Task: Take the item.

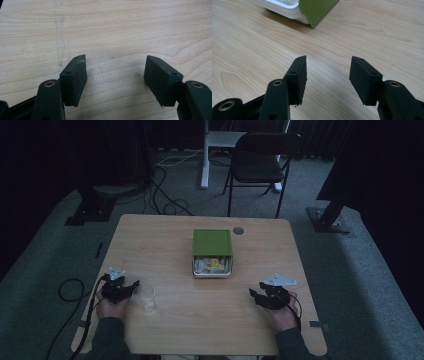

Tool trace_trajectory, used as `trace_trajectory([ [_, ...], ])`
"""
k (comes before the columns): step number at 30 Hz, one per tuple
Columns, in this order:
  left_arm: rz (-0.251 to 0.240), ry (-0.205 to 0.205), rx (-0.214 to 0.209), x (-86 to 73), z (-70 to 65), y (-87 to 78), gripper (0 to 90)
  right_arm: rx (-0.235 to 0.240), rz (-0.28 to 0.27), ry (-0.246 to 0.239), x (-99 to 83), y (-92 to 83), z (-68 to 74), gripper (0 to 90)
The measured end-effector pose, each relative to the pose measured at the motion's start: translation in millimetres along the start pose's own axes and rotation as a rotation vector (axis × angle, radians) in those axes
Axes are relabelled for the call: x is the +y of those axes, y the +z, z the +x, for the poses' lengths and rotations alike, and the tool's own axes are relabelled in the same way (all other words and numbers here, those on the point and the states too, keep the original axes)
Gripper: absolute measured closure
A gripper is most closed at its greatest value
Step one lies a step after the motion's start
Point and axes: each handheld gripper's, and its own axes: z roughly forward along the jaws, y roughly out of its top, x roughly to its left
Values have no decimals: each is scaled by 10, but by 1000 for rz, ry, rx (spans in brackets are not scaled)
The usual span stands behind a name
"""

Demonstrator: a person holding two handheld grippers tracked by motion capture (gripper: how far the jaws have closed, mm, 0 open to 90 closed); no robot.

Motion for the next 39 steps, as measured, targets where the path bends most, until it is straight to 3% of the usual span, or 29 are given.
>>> trace_trajectory([
  [14,0,-1,0,0,0,0,360,44,-42,-36,154,9,92,470],
  [21,-1,-1,0,0,0,0,360,79,-45,-65,227,45,142,540],
  [32,0,-1,0,0,0,0,360,106,-54,-71,289,95,226,547],
  [39,0,-1,0,0,0,0,360,145,-82,-63,347,138,281,616],
])
